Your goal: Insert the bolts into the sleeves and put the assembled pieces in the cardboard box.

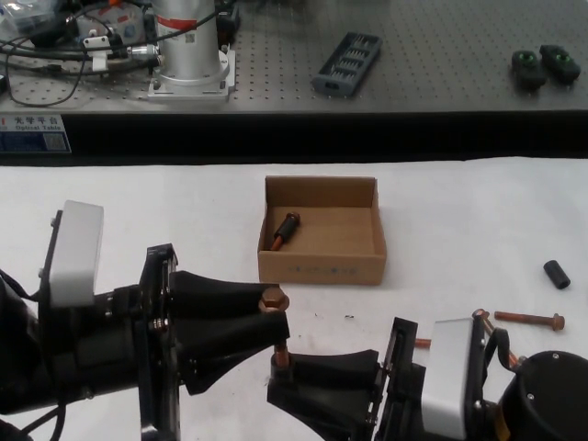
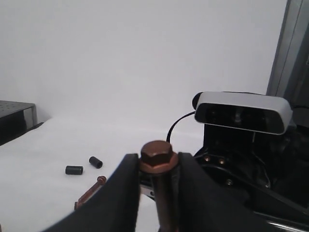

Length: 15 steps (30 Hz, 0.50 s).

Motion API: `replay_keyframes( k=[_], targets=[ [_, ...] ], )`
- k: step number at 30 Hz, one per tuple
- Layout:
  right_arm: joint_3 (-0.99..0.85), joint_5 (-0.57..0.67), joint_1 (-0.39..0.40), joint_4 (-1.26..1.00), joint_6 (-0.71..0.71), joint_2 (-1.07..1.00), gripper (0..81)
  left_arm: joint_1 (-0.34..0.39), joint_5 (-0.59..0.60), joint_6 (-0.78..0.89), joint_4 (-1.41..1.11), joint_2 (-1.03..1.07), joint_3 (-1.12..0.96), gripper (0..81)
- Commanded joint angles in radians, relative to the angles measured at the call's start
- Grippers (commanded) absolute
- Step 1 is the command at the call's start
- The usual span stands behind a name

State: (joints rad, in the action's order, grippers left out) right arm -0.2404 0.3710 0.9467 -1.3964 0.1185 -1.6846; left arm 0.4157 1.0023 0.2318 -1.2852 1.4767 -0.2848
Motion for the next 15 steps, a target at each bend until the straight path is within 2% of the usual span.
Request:
replay_keyframes(
  k=[1,8,15],
  targets=[
    [-0.006,-0.005,-0.002,-0.086,0.001,0.010,6.6,-0.006,-0.003,-0.021,0.032,0.000,0.007,0.6],
    [-0.006,-0.011,-0.005,-0.084,0.045,0.010,6.6,0.004,0.016,-0.060,0.087,0.000,0.007,0.6],
    [-0.006,-0.018,-0.008,-0.074,0.050,0.010,6.6,0.046,0.042,-0.073,0.113,0.000,0.007,0.6]
  ],
)
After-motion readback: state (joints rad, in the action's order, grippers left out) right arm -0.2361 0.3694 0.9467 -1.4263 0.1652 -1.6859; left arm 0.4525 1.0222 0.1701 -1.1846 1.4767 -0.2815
